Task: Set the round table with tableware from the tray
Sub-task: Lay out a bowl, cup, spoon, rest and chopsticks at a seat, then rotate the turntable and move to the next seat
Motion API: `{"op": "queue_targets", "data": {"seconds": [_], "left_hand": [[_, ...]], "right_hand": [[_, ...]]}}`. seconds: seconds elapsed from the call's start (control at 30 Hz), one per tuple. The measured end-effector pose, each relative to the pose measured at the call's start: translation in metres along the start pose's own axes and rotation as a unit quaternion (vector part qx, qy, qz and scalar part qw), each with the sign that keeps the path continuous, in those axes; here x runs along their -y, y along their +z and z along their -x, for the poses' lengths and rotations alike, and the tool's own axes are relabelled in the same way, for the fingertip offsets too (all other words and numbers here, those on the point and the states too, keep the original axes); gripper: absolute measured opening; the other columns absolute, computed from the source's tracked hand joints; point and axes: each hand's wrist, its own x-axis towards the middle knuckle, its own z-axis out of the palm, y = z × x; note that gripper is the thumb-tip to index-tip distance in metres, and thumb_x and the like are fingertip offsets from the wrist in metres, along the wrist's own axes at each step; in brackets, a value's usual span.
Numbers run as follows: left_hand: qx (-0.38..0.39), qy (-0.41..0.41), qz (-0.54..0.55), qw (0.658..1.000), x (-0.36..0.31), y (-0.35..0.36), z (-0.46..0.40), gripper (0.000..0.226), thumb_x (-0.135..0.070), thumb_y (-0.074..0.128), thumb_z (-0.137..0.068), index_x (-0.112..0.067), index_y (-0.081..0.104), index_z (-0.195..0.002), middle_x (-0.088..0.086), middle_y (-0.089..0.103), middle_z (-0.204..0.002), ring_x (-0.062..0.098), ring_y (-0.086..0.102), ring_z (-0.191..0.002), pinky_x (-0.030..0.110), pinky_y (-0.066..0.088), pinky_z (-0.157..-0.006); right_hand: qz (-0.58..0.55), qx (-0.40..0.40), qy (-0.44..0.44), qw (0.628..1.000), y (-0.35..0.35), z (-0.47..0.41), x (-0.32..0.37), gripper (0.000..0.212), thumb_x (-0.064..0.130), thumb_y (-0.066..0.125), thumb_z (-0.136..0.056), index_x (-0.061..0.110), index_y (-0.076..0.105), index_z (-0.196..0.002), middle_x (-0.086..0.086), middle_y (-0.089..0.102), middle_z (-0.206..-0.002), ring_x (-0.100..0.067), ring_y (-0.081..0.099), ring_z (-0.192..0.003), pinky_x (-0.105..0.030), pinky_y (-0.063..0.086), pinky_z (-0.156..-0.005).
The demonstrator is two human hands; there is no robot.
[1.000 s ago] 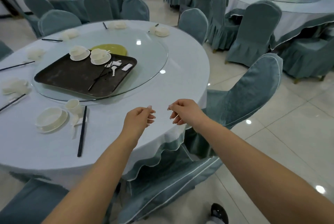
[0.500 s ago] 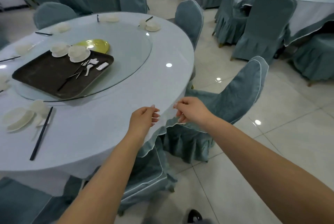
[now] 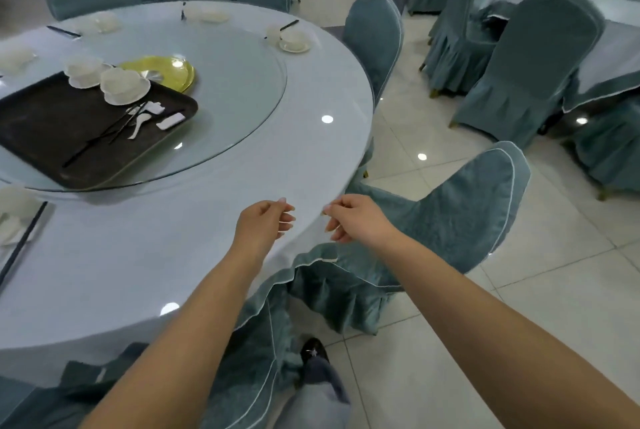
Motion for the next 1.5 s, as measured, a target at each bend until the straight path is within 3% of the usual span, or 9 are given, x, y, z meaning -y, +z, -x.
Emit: {"op": "queue_targets", "data": {"seconds": [0.3, 0.73, 1.0, 1.2, 1.3, 1.37, 1.43, 1.5], "left_hand": [[-0.109, -0.051, 0.028, 0.992, 0.008, -0.041, -0.079, 0.027, -0.034, 0.05, -0.099, -0.02, 0.069, -0.086, 0.0, 0.071, -0.088, 0.015, 0.067, -0.083, 0.022, 0.05, -0.068], [-0.218, -0.11, 0.072, 0.967, 0.006, -0.082, -0.115, 0.027, -0.03, 0.052, -0.098, -0.011, 0.07, -0.09, 0.005, 0.071, -0.089, 0.014, 0.065, -0.077, 0.021, 0.048, -0.066], [-0.276, -0.105, 0.058, 0.954, -0.016, -0.082, -0.163, 0.026, -0.03, 0.053, -0.097, -0.012, 0.071, -0.089, 0.004, 0.072, -0.087, 0.017, 0.067, -0.08, 0.026, 0.052, -0.074], [-0.317, -0.08, -0.006, 0.945, -0.02, -0.083, -0.183, 0.024, -0.026, 0.053, -0.097, -0.014, 0.071, -0.087, -0.004, 0.071, -0.081, 0.006, 0.066, -0.074, 0.021, 0.047, -0.069], [-0.332, -0.08, -0.018, 0.94, -0.02, -0.092, -0.194, 0.024, -0.026, 0.052, -0.096, -0.014, 0.07, -0.086, -0.008, 0.069, -0.08, -0.001, 0.063, -0.07, 0.019, 0.046, -0.068], [-0.334, -0.087, -0.007, 0.939, -0.017, -0.099, -0.203, 0.023, -0.026, 0.053, -0.096, -0.015, 0.07, -0.085, -0.007, 0.069, -0.079, 0.003, 0.065, -0.074, 0.021, 0.048, -0.071], [-0.329, -0.092, 0.01, 0.94, -0.015, -0.106, -0.211, 0.023, -0.027, 0.054, -0.096, -0.015, 0.07, -0.084, -0.005, 0.07, -0.08, 0.008, 0.066, -0.076, 0.023, 0.048, -0.072], [-0.319, -0.097, 0.035, 0.942, -0.012, -0.116, -0.221, 0.023, -0.028, 0.055, -0.095, -0.016, 0.07, -0.084, -0.004, 0.071, -0.082, 0.009, 0.067, -0.076, 0.022, 0.047, -0.07]], "right_hand": [[0.051, 0.114, 0.017, 0.992, 0.046, -0.108, 0.037, 0.016, 0.022, 0.056, -0.095, 0.013, 0.068, -0.088, -0.004, 0.07, -0.072, -0.012, 0.064, -0.053, -0.021, 0.051, -0.052], [0.069, 0.242, 0.017, 0.968, 0.095, -0.195, 0.081, 0.014, 0.019, 0.059, -0.092, 0.008, 0.068, -0.089, -0.007, 0.067, -0.071, -0.015, 0.063, -0.052, -0.02, 0.051, -0.05], [0.071, 0.274, 0.011, 0.959, 0.091, -0.272, 0.107, 0.012, 0.016, 0.06, -0.09, 0.008, 0.066, -0.086, -0.007, 0.066, -0.071, -0.015, 0.063, -0.053, -0.022, 0.053, -0.052], [0.081, 0.254, 0.017, 0.964, 0.084, -0.32, 0.109, 0.011, 0.016, 0.059, -0.09, 0.01, 0.065, -0.082, -0.007, 0.067, -0.074, -0.017, 0.064, -0.057, -0.026, 0.054, -0.058], [0.138, 0.228, -0.01, 0.964, 0.091, -0.337, 0.103, 0.01, 0.018, 0.057, -0.091, 0.013, 0.062, -0.085, -0.009, 0.07, -0.086, -0.02, 0.066, -0.072, -0.032, 0.055, -0.07], [0.224, 0.203, -0.068, 0.951, 0.098, -0.348, 0.1, 0.014, 0.021, 0.056, -0.092, 0.014, 0.063, -0.101, -0.004, 0.069, -0.1, -0.023, 0.065, -0.095, -0.033, 0.05, -0.082], [0.306, 0.192, -0.128, 0.924, 0.106, -0.355, 0.097, 0.034, 0.025, 0.056, -0.094, 0.013, 0.056, -0.126, -0.004, 0.064, -0.118, -0.024, 0.058, -0.113, -0.028, 0.042, -0.087], [0.385, 0.193, -0.165, 0.887, 0.121, -0.362, 0.097, 0.056, 0.029, 0.054, -0.096, 0.012, 0.036, -0.146, -0.007, 0.05, -0.141, -0.028, 0.041, -0.134, -0.033, 0.038, -0.1]]}}
